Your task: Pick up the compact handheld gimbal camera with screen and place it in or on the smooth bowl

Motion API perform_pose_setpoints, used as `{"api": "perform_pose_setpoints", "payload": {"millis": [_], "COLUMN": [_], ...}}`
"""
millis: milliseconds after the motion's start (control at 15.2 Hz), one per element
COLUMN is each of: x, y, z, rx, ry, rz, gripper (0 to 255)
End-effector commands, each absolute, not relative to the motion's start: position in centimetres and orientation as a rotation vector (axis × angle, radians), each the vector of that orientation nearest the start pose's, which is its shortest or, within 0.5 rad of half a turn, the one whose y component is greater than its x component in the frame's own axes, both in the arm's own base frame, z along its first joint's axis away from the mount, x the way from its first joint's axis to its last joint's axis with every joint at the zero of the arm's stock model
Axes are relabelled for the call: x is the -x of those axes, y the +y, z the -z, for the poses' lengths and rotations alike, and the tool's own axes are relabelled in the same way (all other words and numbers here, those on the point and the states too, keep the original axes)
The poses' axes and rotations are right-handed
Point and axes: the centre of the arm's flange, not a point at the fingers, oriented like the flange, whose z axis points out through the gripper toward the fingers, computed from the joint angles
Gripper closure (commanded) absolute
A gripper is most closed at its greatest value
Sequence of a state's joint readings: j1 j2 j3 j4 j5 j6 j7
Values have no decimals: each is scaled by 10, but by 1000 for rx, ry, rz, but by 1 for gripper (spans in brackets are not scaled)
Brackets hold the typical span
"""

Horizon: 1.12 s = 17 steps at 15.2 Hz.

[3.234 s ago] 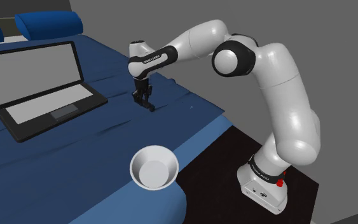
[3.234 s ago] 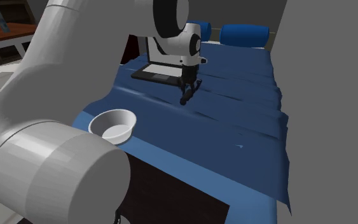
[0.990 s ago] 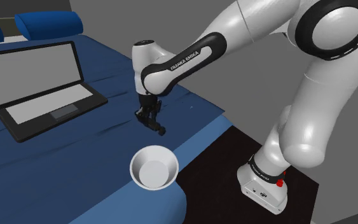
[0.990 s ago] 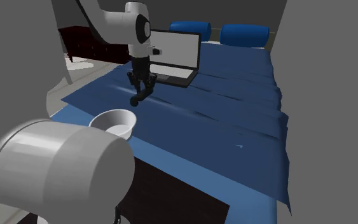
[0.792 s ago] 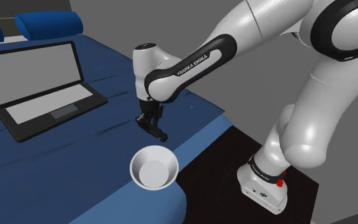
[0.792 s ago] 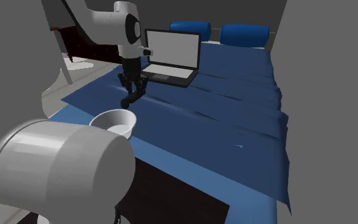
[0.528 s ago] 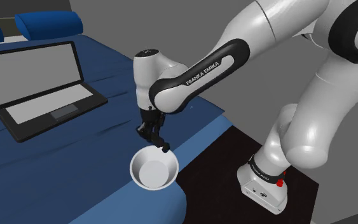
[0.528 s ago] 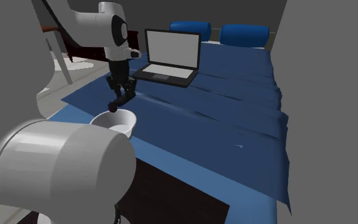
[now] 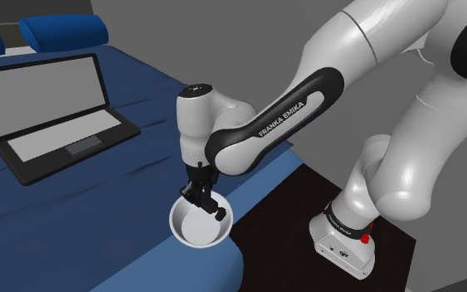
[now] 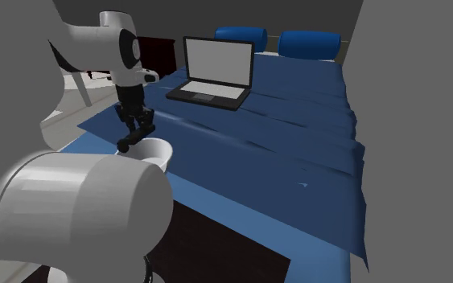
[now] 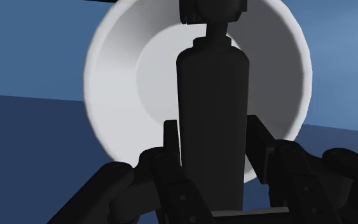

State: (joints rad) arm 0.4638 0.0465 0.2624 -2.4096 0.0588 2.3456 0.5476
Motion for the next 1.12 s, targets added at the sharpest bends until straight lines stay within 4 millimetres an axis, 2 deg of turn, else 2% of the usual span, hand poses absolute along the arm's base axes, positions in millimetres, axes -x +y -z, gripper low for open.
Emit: {"api": "perform_pose_setpoints", "payload": {"millis": [0, 660, 1056], "x": [-357, -357, -357], "y": [319, 319, 319], "z": [-273, -221, -221], "rx": [3152, 3152, 3152], "ry": [-213, -213, -213], "rz": [-187, -187, -187], "gripper": [255, 255, 255]}}
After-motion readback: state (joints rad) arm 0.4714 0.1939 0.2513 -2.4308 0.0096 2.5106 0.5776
